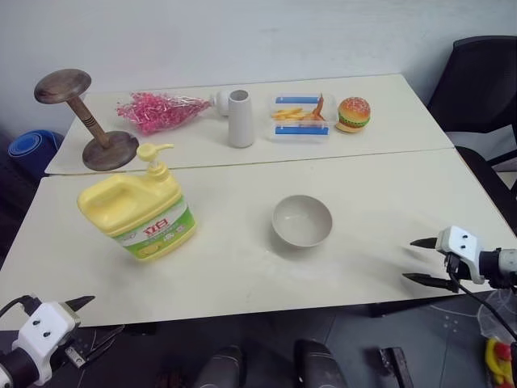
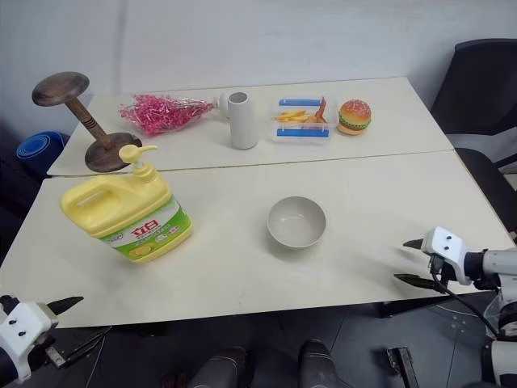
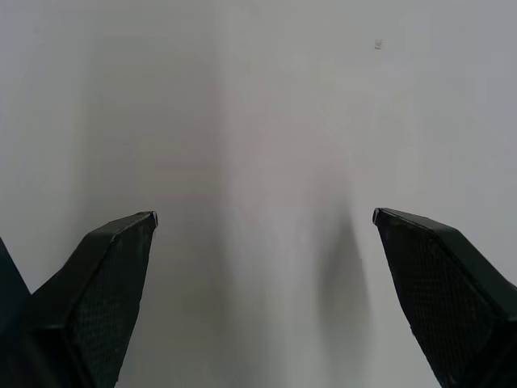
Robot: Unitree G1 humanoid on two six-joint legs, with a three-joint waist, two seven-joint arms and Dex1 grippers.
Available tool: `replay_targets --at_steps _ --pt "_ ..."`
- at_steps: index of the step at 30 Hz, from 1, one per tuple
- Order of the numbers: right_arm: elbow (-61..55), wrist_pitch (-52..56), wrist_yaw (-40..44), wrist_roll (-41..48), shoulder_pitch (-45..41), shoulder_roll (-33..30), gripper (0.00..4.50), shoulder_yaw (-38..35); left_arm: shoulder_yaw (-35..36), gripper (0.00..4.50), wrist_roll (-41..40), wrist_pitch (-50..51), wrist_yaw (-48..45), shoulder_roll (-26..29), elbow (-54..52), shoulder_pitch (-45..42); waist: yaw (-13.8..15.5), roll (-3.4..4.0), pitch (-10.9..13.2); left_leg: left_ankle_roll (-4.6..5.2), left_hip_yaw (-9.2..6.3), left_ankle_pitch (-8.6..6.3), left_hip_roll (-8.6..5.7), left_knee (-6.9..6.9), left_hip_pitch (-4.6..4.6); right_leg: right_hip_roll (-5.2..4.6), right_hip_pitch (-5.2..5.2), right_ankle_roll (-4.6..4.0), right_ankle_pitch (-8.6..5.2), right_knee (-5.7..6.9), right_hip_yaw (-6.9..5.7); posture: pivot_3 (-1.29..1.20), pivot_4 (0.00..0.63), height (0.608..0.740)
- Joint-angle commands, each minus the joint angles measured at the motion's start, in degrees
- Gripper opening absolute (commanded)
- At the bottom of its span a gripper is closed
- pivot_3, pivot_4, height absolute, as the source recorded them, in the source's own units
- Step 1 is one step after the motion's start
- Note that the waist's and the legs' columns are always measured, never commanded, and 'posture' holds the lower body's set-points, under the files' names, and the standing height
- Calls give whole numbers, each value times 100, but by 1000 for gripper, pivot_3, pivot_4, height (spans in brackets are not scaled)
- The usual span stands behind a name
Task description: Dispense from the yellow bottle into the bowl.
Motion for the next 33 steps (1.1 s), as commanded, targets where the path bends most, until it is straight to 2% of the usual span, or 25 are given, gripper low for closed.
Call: replay_targets --at_steps 1,9,11,15,19,24,27,33 --pt "-144 35 -25 161 65 11 4463 -180 183 4500 -126 114 37 68 26 -168 4 0 0 0 0 0 0 0 0 0 0 0 0 0 0 0 150 740" --pt "-645 305 -285 175 177 30 4463 -162 90 4500 -207 440 46 19 -110 -268 -16 0 0 -1 8 -5 3 4 3 1 -6 0 0 15 7 0 150 740" --pt "-983 664 -201 307 239 17 4463 -193 61 4500 -373 636 -27 33 -216 -290 -11 0 0 -1 11 -5 4 5 5 1 -7 0 0 18 9 0 150 740" --pt "-2229 1722 118 821 621 -109 4463 -315 4 4500 -702 855 -359 171 -600 -303 20 0 0 1 9 -7 4 12 2 -2 -5 0 0 21 12 0 150 740" --pt "-3482 2314 -89 1042 911 -130 4463 -438 -30 4500 -1060 1201 -738 404 -1221 -179 24 0 0 1 5 -9 3 19 0 -3 -4 0 0 22 20 0 150 740" --pt "-5401 3433 -301 1469 976 -77 4463 -388 211 4500 -2008 2209 -940 1114 -2160 -507 22 1 0 -2 5 -11 10 20 0 -2 -9 -1 0 30 40 0 150 740" --pt "-6177 3845 -455 1553 928 -32 4463 -267 432 4500 -2541 2657 -957 1458 -2463 -828 22 0 0 -3 2 -12 10 20 0 -1 -8 -2 -1 30 52 0 150 740" --pt "-7229 4382 -580 1611 777 87 4463 150 333 4500 -2685 2907 -1011 1711 -2635 -1215 16 -2 2 -1 4 -14 8 16 -3 1 -14 -3 -1 27 52 0 150 740"
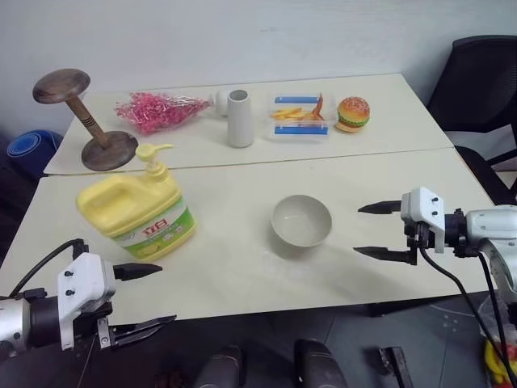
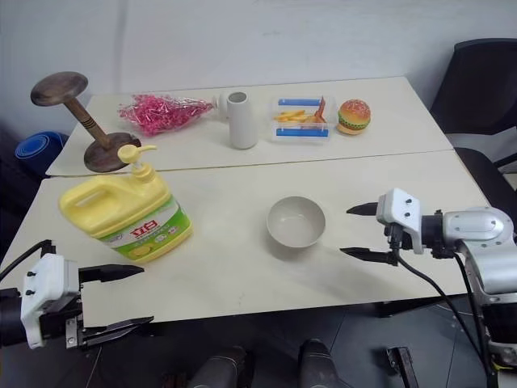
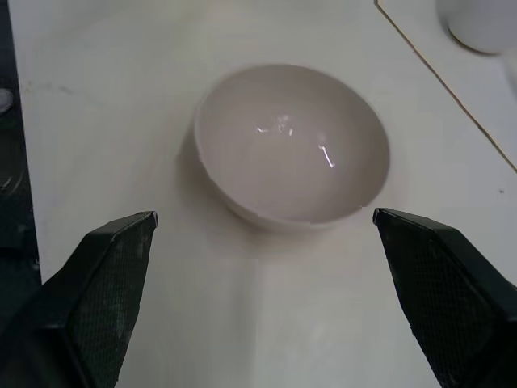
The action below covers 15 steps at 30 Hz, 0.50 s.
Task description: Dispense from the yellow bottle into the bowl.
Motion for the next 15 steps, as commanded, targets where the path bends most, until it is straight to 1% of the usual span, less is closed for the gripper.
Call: replay_targets --at_steps 1,3,5,7,10,15 --pt "-631 229 -92 136 -146 103 4463 179 -7 4500 -174 140 26 24 -120 -140 -9 0 0 0 1 0 2 0 0 1 -1 0 0 0 0 0 150 740" --pt "-546 443 -201 214 -229 119 4463 89 41 4500 -20 114 -53 -82 -57 6 -15 -1 1 -1 4 -1 3 0 2 2 -1 0 0 1 0 0 150 740" --pt "-439 391 -195 154 -251 48 4463 55 67 4500 152 -5 -134 -171 -18 141 -10 -1 1 2 5 -2 0 0 1 2 -1 0 0 -1 1 0 150 740" --pt "-486 320 -60 137 -330 2 4463 158 4 4500 82 31 -143 -138 -96 52 -6 -8 5 3 5 -3 -1 0 1 2 0 0 0 -3 1 0 150 740" --pt "-623 212 60 -29 -554 128 4463 561 -144 4500 -165 174 -136 100 -172 -381 23 -9 5 3 5 -3 0 5 0 1 1 0 0 -2 0 0 150 740" --pt "-607 5 31 -558 -872 481 4463 1387 -307 4500 -708 485 -385 736 -63 -1261 -9 -26 11 -3 -1 0 2 6 2 1 -1 -1 0 9 2 0 150 740"
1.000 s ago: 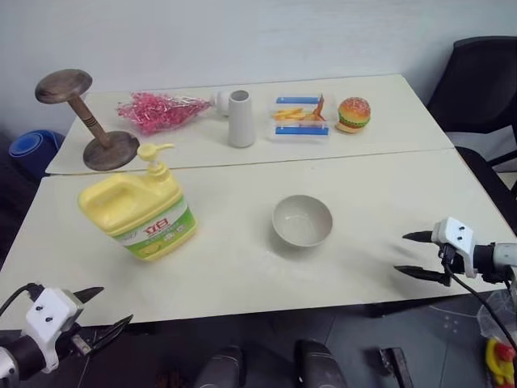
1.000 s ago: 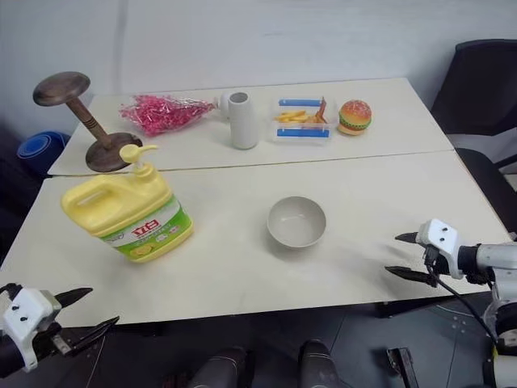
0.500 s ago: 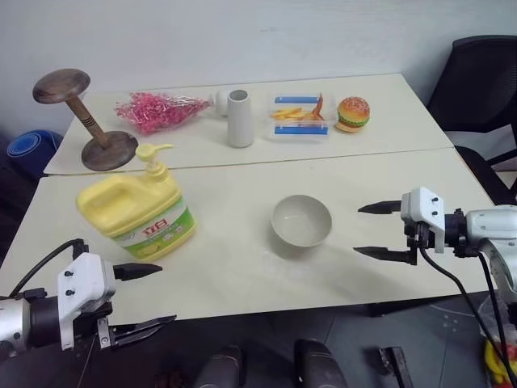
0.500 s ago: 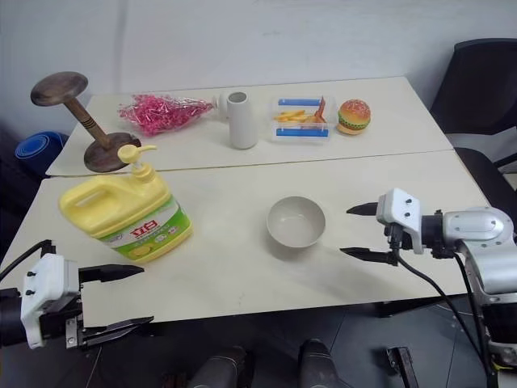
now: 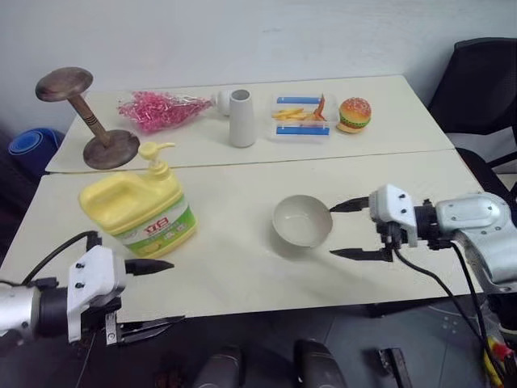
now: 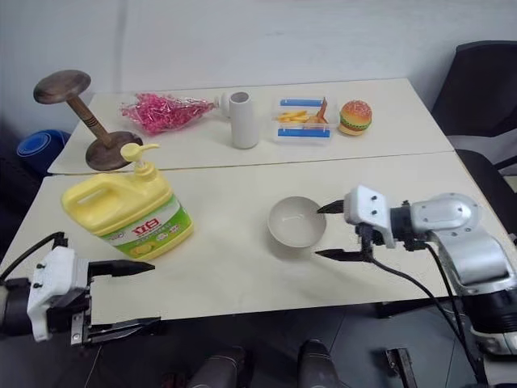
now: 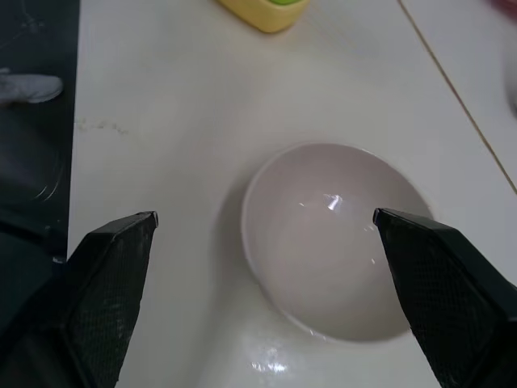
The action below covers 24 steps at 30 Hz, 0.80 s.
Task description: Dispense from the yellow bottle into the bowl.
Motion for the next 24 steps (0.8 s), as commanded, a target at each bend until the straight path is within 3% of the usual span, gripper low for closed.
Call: replay_targets --at_steps 1,5,12,24 --pt "-95 -190 -13 -348 -145 205 4463 438 -155 4500 -340 140 -233 360 44 -425 -14 0 0 0 1 0 -2 -3 1 0 -3 -1 0 2 1 0 150 740" --pt "516 -502 -371 -1058 -510 732 4463 994 -645 4500 -354 88 -549 843 412 -1219 -44 -8 6 -1 4 -1 -3 -5 -7 8 -16 -3 -2 4 -7 0 150 740" --pt "1331 -940 -504 -1649 -763 1006 2367 1291 -1228 4500 -231 41 -809 1064 711 -1993 -37 -6 8 -1 11 -2 -6 -9 -12 22 -30 -4 -2 14 -17 0 150 740" --pt "2105 -1415 -610 -2109 -906 1452 2367 1500 -1701 4500 -79 83 -849 1019 920 -2672 -56 -6 8 -4 15 0 -2 -4 -11 33 -35 -4 -2 27 -18 0 150 740"
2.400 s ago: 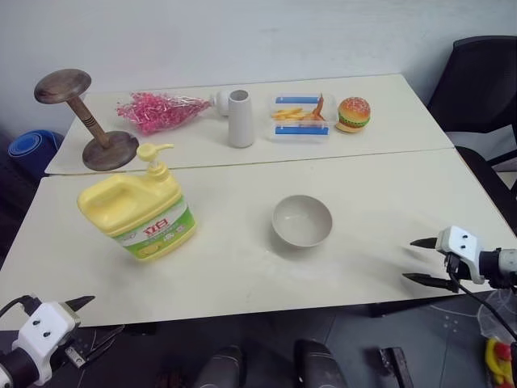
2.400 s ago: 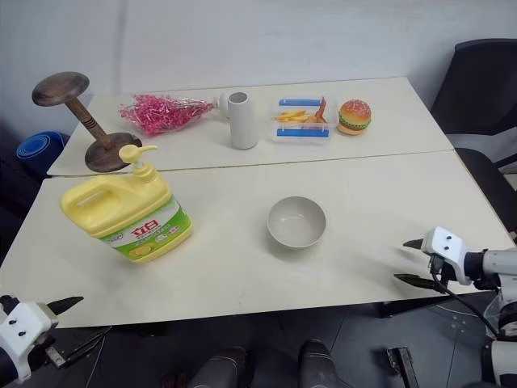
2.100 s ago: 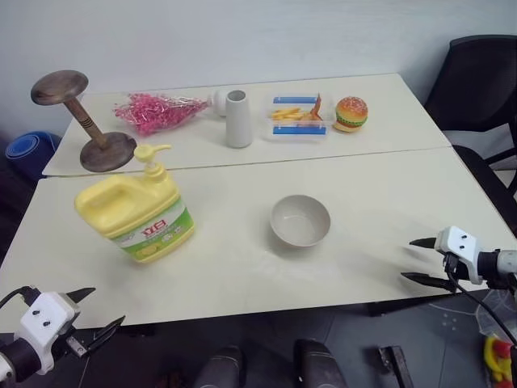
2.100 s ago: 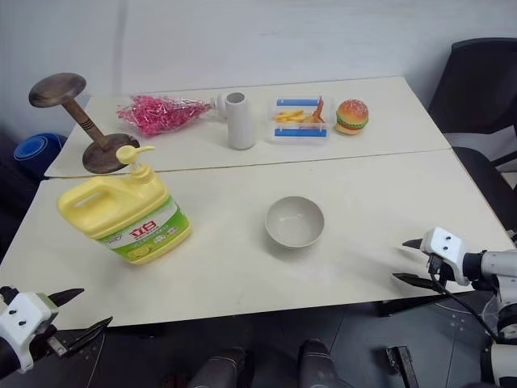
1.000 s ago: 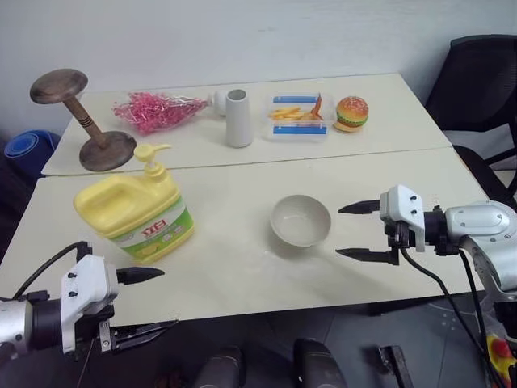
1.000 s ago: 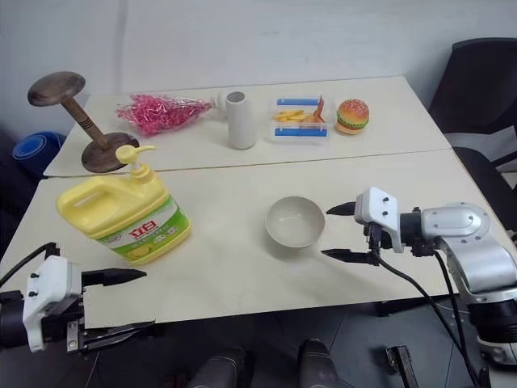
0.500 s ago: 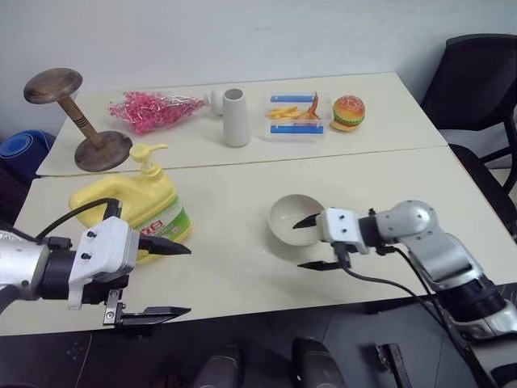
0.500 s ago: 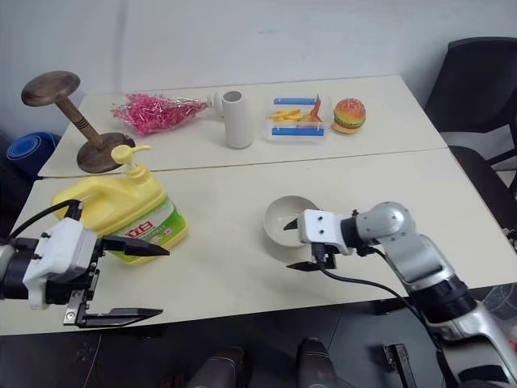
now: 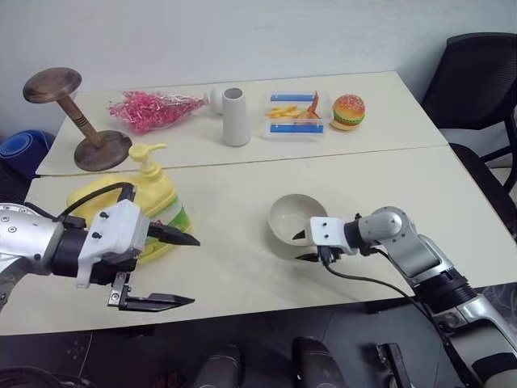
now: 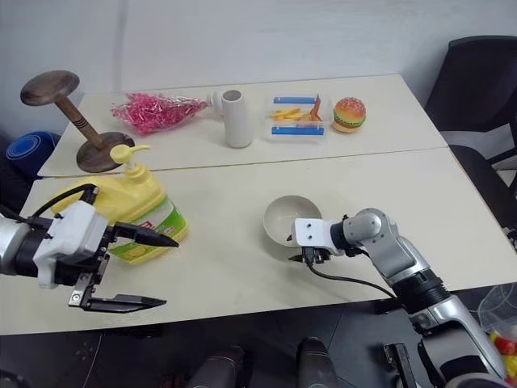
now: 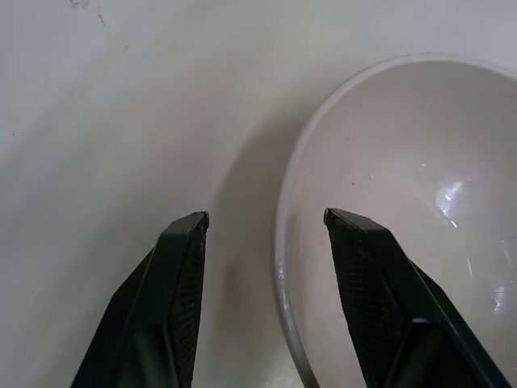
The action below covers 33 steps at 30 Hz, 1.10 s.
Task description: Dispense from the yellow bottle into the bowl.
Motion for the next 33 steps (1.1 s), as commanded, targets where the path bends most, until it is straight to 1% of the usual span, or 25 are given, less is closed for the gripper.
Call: replay_targets --at_steps 1,3,5,8,9,12,15,18,21,24,27,30,32,33 --pt "130 -238 -62 -93 -184 156 2186 23 -3 4500 49 -26 -18 37 -14 -106 -6 0 0 0 1 0 0 0 0 0 0 0 0 0 0 0 150 740" --pt "224 -342 -46 -126 -207 199 1806 26 -15 4500 59 -23 -17 27 -19 -117 -1 0 0 0 2 0 -1 0 -2 0 -5 0 0 6 2 0 150 740" --pt "315 -465 -32 -111 -233 250 1204 32 -11 4500 55 -12 2 12 -33 -118 1 0 0 0 2 0 -1 0 -2 0 -6 0 0 7 1 0 150 740" --pt "357 -568 43 -70 -221 259 139 9 1 4500 55 -9 9 0 -42 -112 0 0 0 0 3 0 -1 0 -2 0 -6 0 0 8 2 0 150 740" --pt "359 -589 64 -59 -212 255 32 0 3 4500 56 -10 9 -2 -44 -111 -2 0 0 0 3 0 -1 0 -1 1 -6 0 0 8 2 0 150 740" --pt "164 -542 226 78 -156 176 32 -76 83 4500 -38 60 97 -27 -5 -194 -1 0 0 0 4 0 0 1 -1 1 -6 0 0 10 3 0 150 740" --pt "-241 -150 396 338 -289 151 32 -226 431 4500 -660 528 440 -43 144 -549 10 -4 2 0 3 0 0 3 -3 1 -7 0 0 10 3 0 150 740" --pt "-593 342 796 718 -780 133 32 -362 1000 4500 -1208 1056 689 129 513 -964 -13 -5 6 0 4 0 0 8 -8 1 -12 0 0 15 4 0 150 740" --pt "-574 544 1039 878 -1299 194 32 -360 1416 4500 -1533 1459 867 330 1029 -1366 -65 -7 9 -4 6 2 2 6 -11 2 -21 0 0 21 5 0 150 740" --pt "-252 442 1264 823 -1965 394 32 -198 1708 4500 -1446 1587 1002 613 1779 -1809 -124 -22 18 -6 4 2 2 1 -12 2 -28 0 0 23 3 0 150 740" --pt "322 383 1264 688 -2630 831 0 -45 1639 3942 -894 1286 919 828 2395 -1932 -172 -23 17 -11 4 2 2 -5 -10 6 -34 0 0 34 6 0 150 740" --pt "1347 84 1170 425 -3525 1491 0 150 1453 3013 -359 859 627 979 3138 -1938 -279 -23 18 -12 4 2 -2 -9 -13 7 -53 0 0 61 10 0 150 740" --pt "2028 -188 1148 277 -4006 1847 0 237 1281 2364 -65 588 410 1017 3484 -1925 -323 -23 18 -15 3 3 -2 -12 -14 8 -64 -1 -1 70 6 0 150 740" --pt "2334 -334 1155 226 -4197 1993 0 256 1189 2113 37 479 317 1014 3602 -1941 -347 -23 18 -18 2 1 -2 -11 -13 8 -66 -2 -1 75 3 0 150 740"
